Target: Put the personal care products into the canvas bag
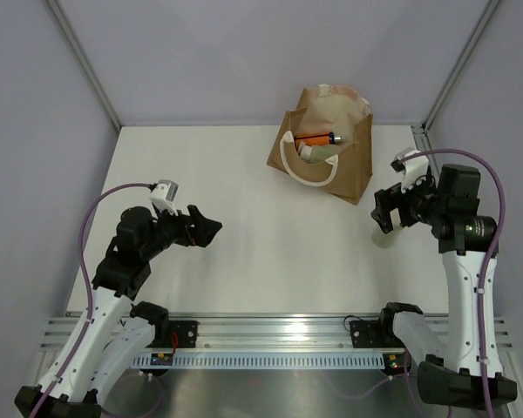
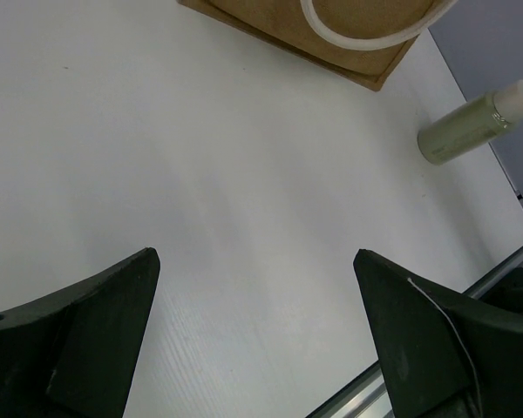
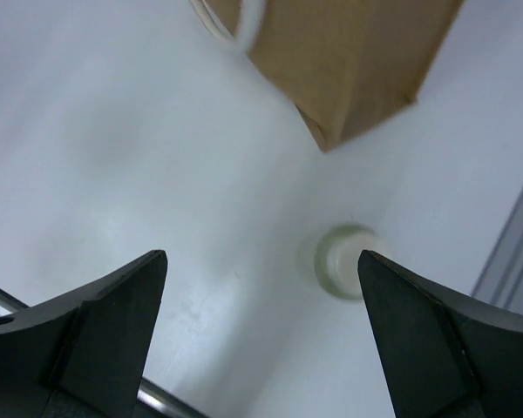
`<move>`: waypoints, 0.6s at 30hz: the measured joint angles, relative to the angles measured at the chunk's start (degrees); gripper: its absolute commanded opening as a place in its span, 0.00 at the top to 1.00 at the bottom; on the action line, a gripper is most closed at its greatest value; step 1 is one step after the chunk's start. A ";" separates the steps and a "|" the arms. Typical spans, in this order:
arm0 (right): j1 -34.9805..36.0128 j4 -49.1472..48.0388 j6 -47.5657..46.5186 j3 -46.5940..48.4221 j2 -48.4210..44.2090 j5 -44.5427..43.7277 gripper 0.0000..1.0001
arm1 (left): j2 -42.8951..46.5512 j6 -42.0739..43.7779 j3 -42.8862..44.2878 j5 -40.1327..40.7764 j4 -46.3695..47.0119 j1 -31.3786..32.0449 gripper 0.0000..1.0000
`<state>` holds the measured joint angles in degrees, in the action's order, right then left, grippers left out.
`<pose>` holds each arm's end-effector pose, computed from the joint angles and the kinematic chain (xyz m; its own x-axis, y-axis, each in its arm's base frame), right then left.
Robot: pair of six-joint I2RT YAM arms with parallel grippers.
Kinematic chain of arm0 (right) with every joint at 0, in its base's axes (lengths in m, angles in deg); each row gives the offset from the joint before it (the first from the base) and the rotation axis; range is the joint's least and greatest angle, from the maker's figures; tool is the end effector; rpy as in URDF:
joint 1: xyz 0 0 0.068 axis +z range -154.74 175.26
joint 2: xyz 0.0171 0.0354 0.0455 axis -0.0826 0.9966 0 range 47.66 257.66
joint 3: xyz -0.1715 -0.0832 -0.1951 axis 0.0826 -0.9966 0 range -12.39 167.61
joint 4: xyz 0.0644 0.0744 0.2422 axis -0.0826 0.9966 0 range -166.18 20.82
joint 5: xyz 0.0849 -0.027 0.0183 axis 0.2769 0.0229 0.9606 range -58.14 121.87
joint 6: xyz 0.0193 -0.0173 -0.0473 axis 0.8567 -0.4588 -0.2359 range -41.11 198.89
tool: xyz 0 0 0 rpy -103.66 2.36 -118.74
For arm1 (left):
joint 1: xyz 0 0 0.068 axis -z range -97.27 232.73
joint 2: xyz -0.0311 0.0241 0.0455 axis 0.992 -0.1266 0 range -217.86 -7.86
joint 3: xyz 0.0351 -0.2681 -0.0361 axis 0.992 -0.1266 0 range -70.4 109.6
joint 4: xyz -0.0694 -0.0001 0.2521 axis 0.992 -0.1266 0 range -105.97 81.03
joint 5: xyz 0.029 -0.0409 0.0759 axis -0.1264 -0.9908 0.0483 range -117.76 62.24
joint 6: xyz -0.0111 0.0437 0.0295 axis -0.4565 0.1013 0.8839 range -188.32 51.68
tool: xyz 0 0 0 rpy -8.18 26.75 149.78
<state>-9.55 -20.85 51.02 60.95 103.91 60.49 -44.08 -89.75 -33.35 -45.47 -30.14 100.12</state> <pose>0.1734 0.0025 0.3971 -0.4043 -0.3777 -0.8330 -0.5547 0.8254 -0.1050 0.1421 -0.0559 0.2956 -0.5123 -0.2043 -0.8341 0.3973 0.8047 -0.4411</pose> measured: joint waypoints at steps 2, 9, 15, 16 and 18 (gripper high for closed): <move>-1.84 1.29 -1.33 -4.26 -3.17 -3.45 0.00 | 0.94 -0.02 -0.09 -0.96 0.07 0.00 0.01; -3.96 1.44 1.11 -10.27 3.65 -13.92 0.01 | 3.45 0.04 -0.81 -2.97 0.04 0.00 0.01; -4.00 -3.19 5.95 -13.00 9.90 -17.22 0.00 | 6.25 0.00 -3.26 -4.83 -0.20 0.00 0.01; -4.00 -4.04 6.75 -13.09 10.99 -17.62 0.01 | 6.62 0.00 -3.50 -5.07 -0.17 0.00 0.01; -4.00 -6.16 8.24 -13.60 12.92 -19.04 0.00 | 7.23 0.00 -3.98 -5.44 -0.22 0.00 0.01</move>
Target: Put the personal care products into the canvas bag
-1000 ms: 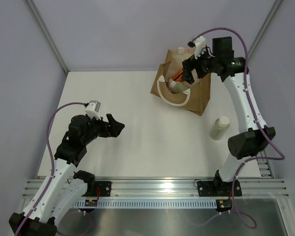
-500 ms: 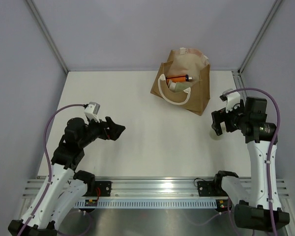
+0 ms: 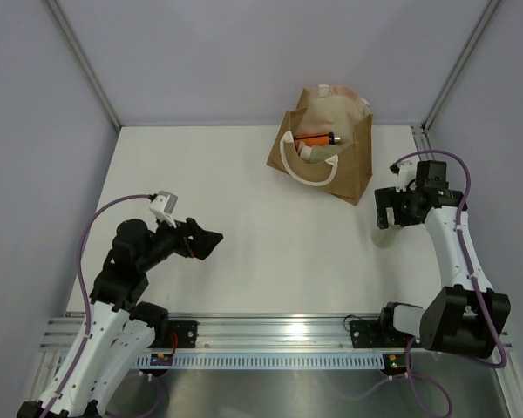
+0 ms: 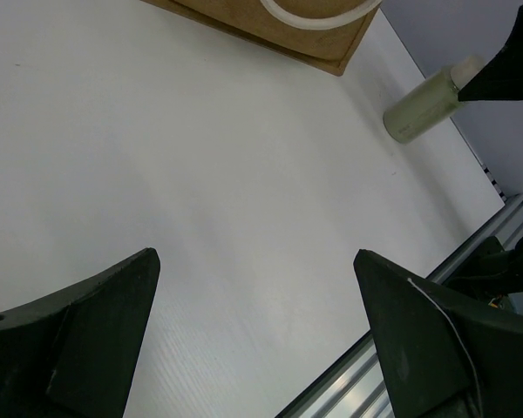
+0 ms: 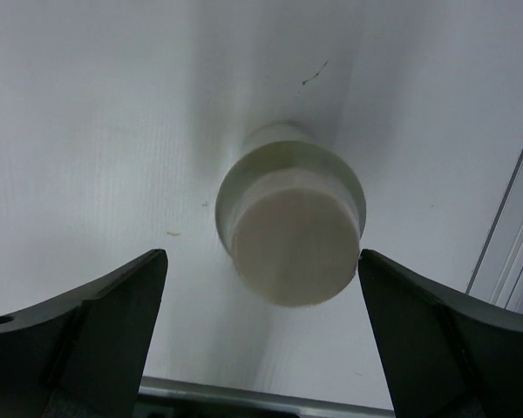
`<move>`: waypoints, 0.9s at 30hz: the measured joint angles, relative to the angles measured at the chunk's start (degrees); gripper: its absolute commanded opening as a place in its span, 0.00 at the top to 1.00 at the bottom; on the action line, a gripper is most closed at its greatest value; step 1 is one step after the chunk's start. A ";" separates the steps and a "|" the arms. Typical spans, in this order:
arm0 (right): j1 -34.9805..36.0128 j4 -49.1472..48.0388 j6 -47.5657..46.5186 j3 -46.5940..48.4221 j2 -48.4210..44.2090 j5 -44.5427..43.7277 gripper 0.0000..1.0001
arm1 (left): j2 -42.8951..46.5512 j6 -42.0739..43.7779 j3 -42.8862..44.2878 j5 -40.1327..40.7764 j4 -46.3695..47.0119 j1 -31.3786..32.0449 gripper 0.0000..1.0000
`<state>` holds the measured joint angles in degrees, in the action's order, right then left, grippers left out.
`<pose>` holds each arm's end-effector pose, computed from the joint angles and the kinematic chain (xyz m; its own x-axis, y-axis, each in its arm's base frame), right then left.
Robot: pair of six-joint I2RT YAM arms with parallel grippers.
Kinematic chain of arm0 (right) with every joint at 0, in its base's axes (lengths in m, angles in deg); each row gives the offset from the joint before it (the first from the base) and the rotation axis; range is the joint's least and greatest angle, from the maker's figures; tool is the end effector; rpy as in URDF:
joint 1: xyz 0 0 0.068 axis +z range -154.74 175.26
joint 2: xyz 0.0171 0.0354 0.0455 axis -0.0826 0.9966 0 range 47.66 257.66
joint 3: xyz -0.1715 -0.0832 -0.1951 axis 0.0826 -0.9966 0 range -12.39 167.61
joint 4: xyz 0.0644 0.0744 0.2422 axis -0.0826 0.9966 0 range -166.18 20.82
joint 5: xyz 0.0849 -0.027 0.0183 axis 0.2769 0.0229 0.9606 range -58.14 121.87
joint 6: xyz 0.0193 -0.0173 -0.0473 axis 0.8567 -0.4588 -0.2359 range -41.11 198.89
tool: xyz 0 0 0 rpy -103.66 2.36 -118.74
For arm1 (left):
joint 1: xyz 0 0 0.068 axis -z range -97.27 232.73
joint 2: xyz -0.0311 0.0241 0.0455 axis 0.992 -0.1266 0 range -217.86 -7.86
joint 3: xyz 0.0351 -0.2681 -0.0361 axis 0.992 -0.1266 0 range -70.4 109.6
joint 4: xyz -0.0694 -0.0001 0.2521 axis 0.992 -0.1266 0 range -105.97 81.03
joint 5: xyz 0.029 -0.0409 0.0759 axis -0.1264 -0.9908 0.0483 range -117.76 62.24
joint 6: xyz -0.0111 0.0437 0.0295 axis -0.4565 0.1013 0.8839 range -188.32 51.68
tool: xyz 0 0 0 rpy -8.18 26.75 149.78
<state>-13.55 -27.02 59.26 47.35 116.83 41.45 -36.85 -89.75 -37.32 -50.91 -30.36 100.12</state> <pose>0.2326 -0.0301 0.2860 -0.8162 -0.2086 -0.5387 -0.2218 0.9742 -0.0412 0.1209 -0.0525 0.2871 -0.4955 -0.1968 -0.8460 0.4856 0.7448 -0.4577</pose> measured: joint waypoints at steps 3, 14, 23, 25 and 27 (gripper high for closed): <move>0.00 -3.65 1.73 -1.81 1.81 -3.06 0.01 | 0.42 0.00 -0.44 -0.37 0.02 0.00 0.01; 0.00 -10.60 6.25 -4.04 7.48 -5.38 0.02 | 0.39 0.04 -0.87 -0.92 0.04 0.00 0.01; 0.00 -11.41 7.26 -4.20 8.94 -3.48 0.63 | 0.37 0.11 -0.87 -1.75 0.11 0.00 0.01; 0.00 -11.41 7.15 -4.52 8.44 -2.97 0.80 | 0.33 0.13 -0.98 -1.92 0.26 0.00 0.01; -0.04 -10.78 6.99 -4.83 7.72 -2.10 0.94 | 0.28 0.20 -1.01 -1.99 0.26 0.00 0.01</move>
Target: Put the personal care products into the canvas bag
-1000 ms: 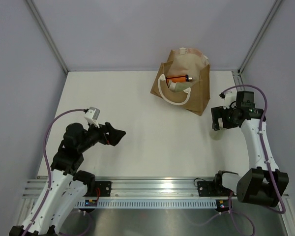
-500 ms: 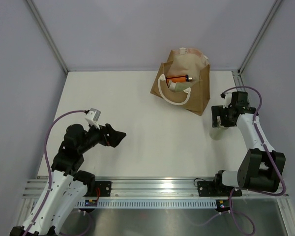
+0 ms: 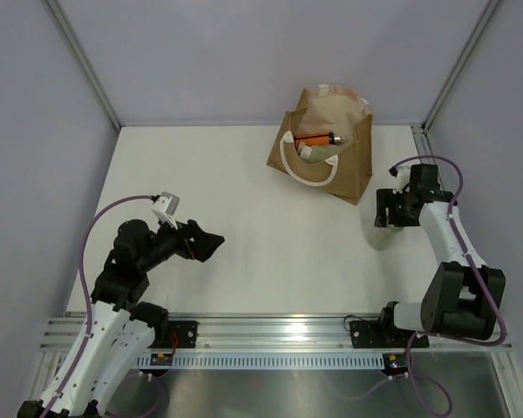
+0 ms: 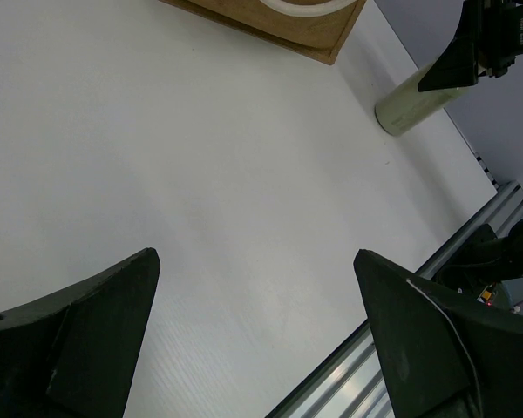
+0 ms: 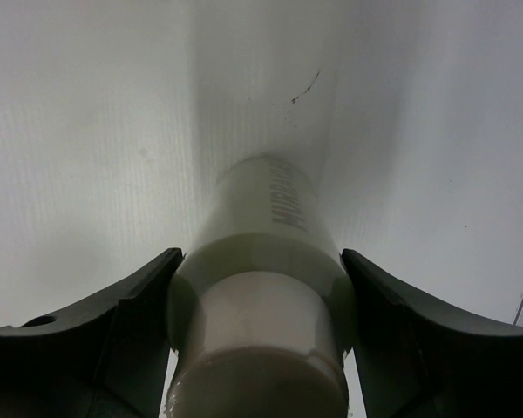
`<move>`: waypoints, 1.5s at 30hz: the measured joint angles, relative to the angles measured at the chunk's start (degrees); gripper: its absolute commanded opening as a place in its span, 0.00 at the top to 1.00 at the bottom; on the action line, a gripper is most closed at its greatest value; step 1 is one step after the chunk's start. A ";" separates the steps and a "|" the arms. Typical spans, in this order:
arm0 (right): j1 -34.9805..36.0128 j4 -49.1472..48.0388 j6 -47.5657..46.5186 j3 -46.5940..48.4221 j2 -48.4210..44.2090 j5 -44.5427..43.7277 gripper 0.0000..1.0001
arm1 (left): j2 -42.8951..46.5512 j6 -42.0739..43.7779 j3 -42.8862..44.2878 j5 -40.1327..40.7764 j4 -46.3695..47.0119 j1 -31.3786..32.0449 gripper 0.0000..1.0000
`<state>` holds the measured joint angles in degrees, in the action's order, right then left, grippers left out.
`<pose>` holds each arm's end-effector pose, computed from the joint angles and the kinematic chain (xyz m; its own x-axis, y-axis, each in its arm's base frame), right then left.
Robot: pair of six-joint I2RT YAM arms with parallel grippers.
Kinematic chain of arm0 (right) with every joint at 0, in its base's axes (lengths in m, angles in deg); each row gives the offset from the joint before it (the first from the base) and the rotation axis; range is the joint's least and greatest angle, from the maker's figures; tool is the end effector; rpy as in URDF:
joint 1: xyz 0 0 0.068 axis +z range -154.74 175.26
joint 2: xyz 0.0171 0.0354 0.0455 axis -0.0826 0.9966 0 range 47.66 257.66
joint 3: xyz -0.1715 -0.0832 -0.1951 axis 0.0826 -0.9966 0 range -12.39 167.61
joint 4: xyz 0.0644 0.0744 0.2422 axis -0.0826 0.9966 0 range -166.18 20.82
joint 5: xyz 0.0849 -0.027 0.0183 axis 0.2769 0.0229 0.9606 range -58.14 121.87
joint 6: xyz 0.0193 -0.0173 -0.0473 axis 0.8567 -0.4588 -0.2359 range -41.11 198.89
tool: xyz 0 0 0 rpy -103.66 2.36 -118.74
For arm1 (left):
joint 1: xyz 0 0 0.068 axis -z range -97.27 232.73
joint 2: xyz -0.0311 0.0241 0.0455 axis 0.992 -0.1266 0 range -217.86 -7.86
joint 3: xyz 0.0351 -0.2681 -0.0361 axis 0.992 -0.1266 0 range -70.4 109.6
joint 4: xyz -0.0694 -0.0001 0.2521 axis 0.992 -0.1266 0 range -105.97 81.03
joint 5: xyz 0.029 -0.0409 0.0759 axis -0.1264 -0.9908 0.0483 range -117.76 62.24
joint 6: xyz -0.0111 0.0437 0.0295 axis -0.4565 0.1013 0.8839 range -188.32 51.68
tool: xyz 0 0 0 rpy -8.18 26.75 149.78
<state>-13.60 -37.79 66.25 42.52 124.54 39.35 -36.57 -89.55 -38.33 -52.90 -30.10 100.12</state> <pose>0.2613 -0.0361 0.2395 -0.8574 -0.0859 -0.5075 -0.1010 0.9949 0.0023 0.1202 -0.0535 0.2822 -0.5094 -0.1840 -0.8407 0.5067 0.7255 -0.4658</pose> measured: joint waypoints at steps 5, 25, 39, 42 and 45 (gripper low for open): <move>0.00 2.78 -0.66 0.04 -3.15 3.96 1.00 | 0.00 0.07 -0.26 -0.28 0.04 0.00 0.01; 0.39 19.50 0.66 38.14 4.48 31.30 1.00 | 0.20 0.09 -0.37 -2.05 0.24 0.00 0.01; 14.10 13.62 6.64 75.28 29.79 23.23 1.00 | 0.26 0.04 -0.74 -2.91 1.36 0.00 0.01; 17.18 13.60 3.26 77.09 36.83 15.93 1.00 | 0.66 0.00 -0.74 -2.86 1.31 0.00 0.01; 19.85 15.10 -1.09 77.02 42.99 6.45 1.00 | 1.33 -0.17 -0.83 -2.89 1.64 0.00 0.01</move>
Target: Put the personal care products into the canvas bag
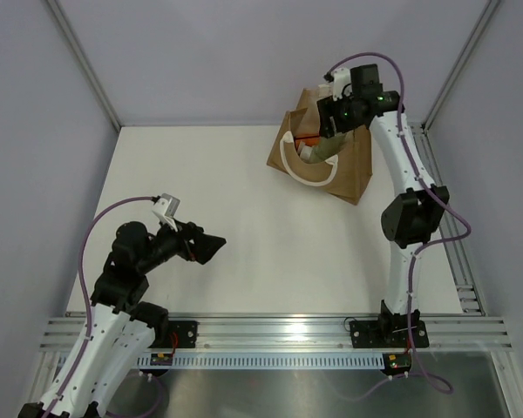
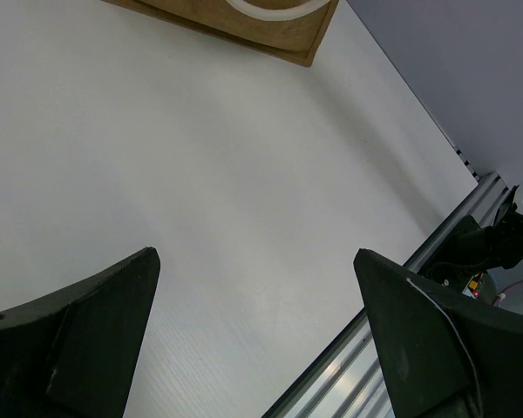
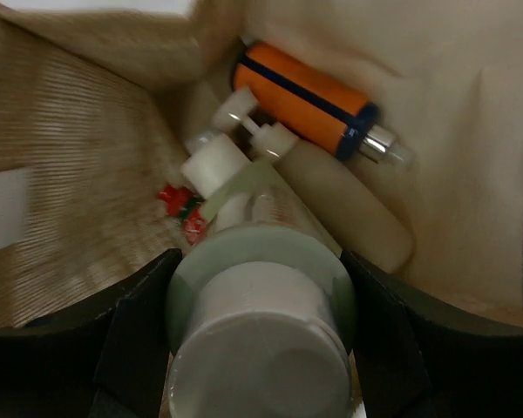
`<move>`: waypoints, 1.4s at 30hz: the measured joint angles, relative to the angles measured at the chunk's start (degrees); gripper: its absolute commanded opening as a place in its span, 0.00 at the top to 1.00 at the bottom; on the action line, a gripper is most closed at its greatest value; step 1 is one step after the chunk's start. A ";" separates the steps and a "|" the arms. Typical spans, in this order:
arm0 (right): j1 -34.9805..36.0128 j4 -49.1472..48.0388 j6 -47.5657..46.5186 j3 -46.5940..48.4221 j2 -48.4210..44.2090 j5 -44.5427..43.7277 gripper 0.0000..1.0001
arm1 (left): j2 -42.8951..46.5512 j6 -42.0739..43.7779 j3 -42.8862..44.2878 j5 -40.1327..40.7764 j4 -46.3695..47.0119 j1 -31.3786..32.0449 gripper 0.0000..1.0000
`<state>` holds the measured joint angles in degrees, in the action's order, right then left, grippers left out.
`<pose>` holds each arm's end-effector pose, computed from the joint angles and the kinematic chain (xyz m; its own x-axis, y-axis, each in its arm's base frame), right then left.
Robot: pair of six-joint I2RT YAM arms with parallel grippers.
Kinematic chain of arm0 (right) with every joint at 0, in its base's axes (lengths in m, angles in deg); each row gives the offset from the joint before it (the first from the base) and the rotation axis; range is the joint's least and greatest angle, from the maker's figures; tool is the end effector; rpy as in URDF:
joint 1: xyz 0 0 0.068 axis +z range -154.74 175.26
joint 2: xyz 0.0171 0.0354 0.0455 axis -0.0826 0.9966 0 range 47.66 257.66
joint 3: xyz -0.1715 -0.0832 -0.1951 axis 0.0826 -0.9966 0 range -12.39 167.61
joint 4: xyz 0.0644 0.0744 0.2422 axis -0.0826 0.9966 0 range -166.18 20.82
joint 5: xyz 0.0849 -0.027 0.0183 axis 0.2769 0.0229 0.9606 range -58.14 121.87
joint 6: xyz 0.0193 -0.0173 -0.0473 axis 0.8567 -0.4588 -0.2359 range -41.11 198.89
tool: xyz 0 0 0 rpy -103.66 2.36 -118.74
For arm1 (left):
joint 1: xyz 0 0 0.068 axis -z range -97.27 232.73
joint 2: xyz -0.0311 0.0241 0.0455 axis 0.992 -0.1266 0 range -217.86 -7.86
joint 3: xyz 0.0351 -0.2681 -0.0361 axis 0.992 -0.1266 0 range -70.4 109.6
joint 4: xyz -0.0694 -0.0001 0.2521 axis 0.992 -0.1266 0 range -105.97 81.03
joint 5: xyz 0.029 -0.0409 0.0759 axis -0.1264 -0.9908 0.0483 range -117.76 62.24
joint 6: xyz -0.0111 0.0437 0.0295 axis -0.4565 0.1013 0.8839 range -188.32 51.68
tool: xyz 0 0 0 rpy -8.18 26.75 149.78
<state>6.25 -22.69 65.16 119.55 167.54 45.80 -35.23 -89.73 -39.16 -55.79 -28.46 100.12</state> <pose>0.4499 0.0961 0.3803 -0.5450 -0.3404 -0.7663 -0.5061 0.8622 -0.0231 0.1167 -0.0541 0.2829 -0.4933 -0.1832 -0.8504 0.5540 0.6876 -0.4694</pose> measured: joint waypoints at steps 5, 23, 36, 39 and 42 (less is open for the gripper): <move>4.72 -1.14 -6.23 -1.99 2.27 -13.20 0.53 | -0.09 -0.02 0.00 -0.04 0.04 0.00 0.01; 4.17 -1.46 -6.56 -4.39 -9.53 -8.31 0.01 | 0.79 0.00 0.00 -0.07 0.11 0.00 0.01; 0.68 -0.17 -5.18 -12.61 -14.99 19.45 0.01 | 0.74 0.02 0.00 -0.04 0.07 0.00 0.01; -2.86 -4.42 -2.51 -24.28 -22.08 24.04 0.00 | 0.57 0.04 0.00 0.42 -0.20 0.00 0.01; -8.46 -11.34 0.50 -38.97 -33.90 24.44 0.00 | -0.26 0.42 0.02 2.19 -1.09 0.00 0.01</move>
<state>-2.21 -34.03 65.66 80.58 133.64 70.23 -35.49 -89.31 -39.14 -53.60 -29.55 100.12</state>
